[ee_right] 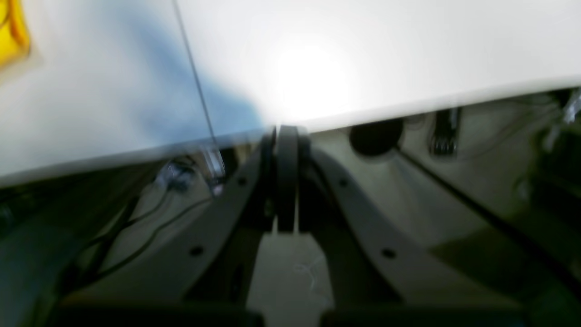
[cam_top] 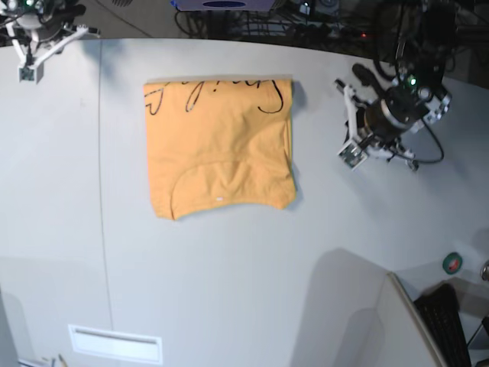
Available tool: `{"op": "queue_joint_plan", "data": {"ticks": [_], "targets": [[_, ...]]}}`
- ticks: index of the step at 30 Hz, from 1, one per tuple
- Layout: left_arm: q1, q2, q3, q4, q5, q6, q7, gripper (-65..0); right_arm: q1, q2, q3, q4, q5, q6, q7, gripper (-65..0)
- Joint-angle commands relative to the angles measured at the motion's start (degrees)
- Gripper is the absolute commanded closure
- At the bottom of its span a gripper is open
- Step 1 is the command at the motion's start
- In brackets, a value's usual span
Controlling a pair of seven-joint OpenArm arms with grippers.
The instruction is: Layout the t-shirt on the table in an organized manner, then fold the t-shirt properly
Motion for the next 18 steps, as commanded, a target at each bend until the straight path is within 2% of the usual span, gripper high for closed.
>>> {"op": "queue_joint_plan", "data": {"ticks": [1,4,7,11,14,15,16,18], "targets": [[3.39,-0.29,-1.85,1.04,-0.41,0.28,-2.79,0.0,-2.9,0.46,-1.34,0.57,0.39,-0.13,-0.05,0.0],[15.96,0.15,-6.25,0.43,-0.41,0.37,-9.3,0.0,-8.43,0.28,-5.83,-0.05,0.39,-0.13,-0.05,0.0],[24.31,1.03,-5.63,-3.53,-0.58,0.54,-14.84,0.0,-8.26,0.1,-12.86,-6.38,0.48,-0.13,-0.05,0.0],[25.71,3.49,-0.62,-19.0,-0.14,0.72,-21.25,0.0,1.59,-1.48,-26.31,-23.87,0.48,-0.13,0.57,0.0],[20.53,6.31,2.98,-36.67,-0.23,0.72,-27.58,0.0,10.29,-4.2,-35.01,-38.47,0.48,0.49,3.12,0.0],[18.51,7.45,3.6,-43.79,-0.23,0.72,-30.31,0.0,12.22,-5.08,-37.39,-42.95,0.48,1.89,5.23,0.0],[15.43,8.77,4.04,-52.67,-0.5,0.72,-33.91,0.0,14.07,-6.14,-39.59,-48.05,0.48,4.71,8.39,0.0],[6.99,11.85,3.69,-73.68,-0.67,0.72,-42.7,0.0,18.73,-8.34,-43.45,-58.6,0.48,12.88,13.67,0.0]]}}
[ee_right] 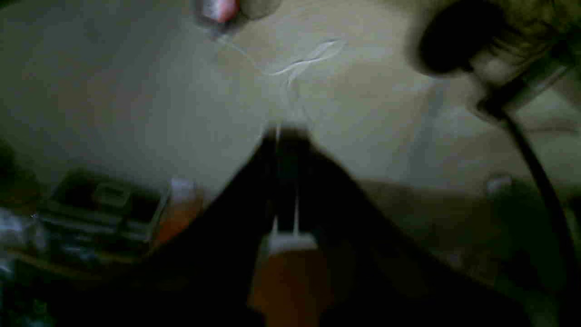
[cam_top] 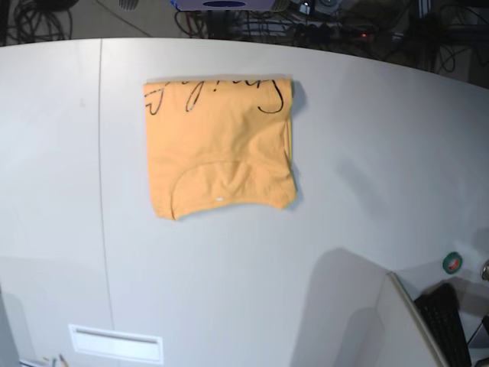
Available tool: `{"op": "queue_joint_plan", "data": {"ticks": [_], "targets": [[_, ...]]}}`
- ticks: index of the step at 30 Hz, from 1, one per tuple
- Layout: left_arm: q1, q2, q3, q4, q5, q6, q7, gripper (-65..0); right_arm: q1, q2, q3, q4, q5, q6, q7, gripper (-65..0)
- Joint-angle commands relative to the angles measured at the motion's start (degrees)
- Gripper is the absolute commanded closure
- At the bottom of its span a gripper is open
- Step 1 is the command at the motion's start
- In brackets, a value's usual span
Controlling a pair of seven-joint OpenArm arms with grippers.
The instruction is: Layout the t-shirt on the table in an organized manner, then fold the t-shirt properly
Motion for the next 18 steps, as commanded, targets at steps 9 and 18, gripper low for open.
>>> {"op": "queue_joint_plan", "data": {"ticks": [9,18], "targets": [[-17.5,5.16,-0.34,-37.89,-0.72,-0.22,-34.81,0.0,13.83,-4.8,6.42,-41.54,0.22,24.28,27.5,0.0],[-13.28,6.57,0.28,-29.67,-0.28,-0.22,-32.61,0.0,15.68,-4.89,9.49,-43.21,0.22,24.1,35.77,0.0]]}}
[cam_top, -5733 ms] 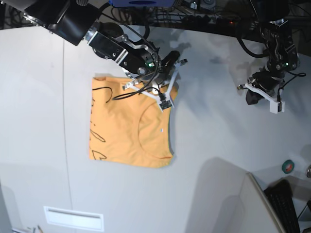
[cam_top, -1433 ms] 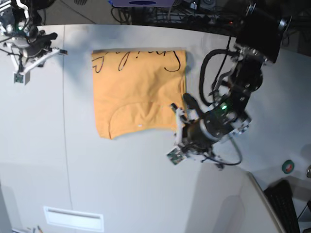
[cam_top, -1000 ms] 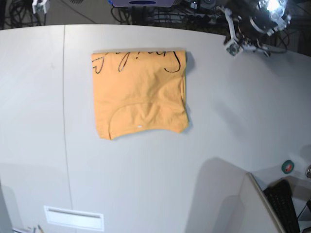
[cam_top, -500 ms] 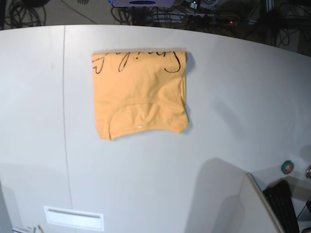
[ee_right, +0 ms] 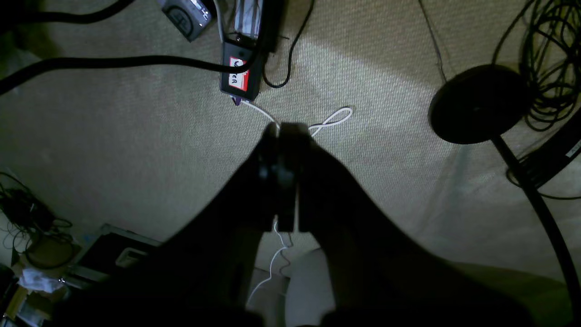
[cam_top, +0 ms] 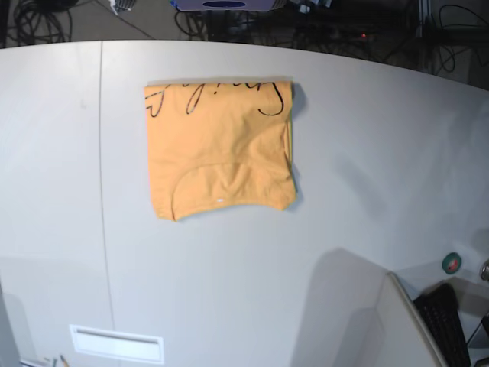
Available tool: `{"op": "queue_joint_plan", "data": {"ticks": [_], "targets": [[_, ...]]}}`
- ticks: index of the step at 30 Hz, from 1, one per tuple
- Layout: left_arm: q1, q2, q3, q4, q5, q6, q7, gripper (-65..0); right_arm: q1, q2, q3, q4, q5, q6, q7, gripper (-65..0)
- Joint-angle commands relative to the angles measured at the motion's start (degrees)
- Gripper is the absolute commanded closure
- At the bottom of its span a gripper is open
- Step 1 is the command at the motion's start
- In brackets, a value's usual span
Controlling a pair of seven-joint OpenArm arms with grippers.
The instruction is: Layout the t-shirt on the table in an organized manner, then fold the t-shirt properly
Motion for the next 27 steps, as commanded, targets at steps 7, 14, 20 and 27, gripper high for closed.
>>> {"op": "queue_joint_plan", "data": {"ticks": [7,14,20,27], "targets": [[1.65,0.13,-0.07,-3.28,-0.39,-0.22,-1.16,0.0,0.05,-0.66,-0.1,-0.07,0.17,0.15,0.51,0.0],[1.92,0.92,-0.6,-6.36,-0.83,-0.22,-1.16,0.0,-0.04,-1.54,0.07,-0.51,0.17,0.15,0.51,0.0],[2.18,0.92,-0.6,-6.36,-0.83,-0.22,-1.16,0.0,-1.97,-3.21,0.07,-0.6,0.17,0.23,0.51,0.0],[1.74,1.36,-0.69,-6.36,-0.91,-0.22,-1.24,0.0,-3.29,-4.97,-0.1,-0.6,0.17,0.23,0.51,0.0]]}}
